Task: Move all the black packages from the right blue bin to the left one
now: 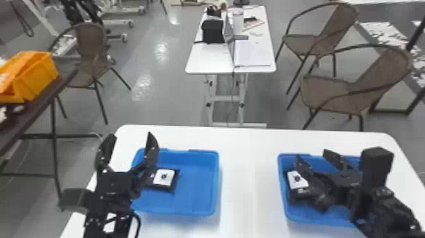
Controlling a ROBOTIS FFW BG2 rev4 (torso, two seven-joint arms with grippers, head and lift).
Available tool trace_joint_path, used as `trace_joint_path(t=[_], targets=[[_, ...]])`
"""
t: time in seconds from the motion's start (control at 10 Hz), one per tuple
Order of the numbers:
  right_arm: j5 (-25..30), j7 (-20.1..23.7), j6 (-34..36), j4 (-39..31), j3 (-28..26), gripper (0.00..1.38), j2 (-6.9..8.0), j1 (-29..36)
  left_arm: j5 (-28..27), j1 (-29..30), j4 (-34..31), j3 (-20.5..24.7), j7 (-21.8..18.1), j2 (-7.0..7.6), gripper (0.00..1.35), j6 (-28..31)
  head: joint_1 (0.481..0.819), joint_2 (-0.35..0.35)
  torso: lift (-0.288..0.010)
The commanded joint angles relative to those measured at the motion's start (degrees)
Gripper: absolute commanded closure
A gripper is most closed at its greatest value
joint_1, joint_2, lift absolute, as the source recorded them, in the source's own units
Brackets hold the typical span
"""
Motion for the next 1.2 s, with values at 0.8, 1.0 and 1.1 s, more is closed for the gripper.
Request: trace_joint_path(t=[0.8,1.0,1.1], targets=[[4.35,-2.69,-3.74,22.46,-3.62,0.33,-0.91,-5.42,0.52,2.90,-4.00,1.32,0.70,-0.24,0.16,0.95,0.695,0.021,0.000],[6.10,0.03,-4.01,26.15,-1.42,0.33,-1.52,-9.12,0.35,2.90,-4.00,1.32,0.70,-0.24,0.16,1.12,0.695,0.025,0.000],[6.02,0.21,-4.01,27.29,-0.45,0.33,-1.70,-10.26,0.35,2.81,-4.00,1.06,0.70,-0.24,0.16,1.12,0.695,0.035,0.000]])
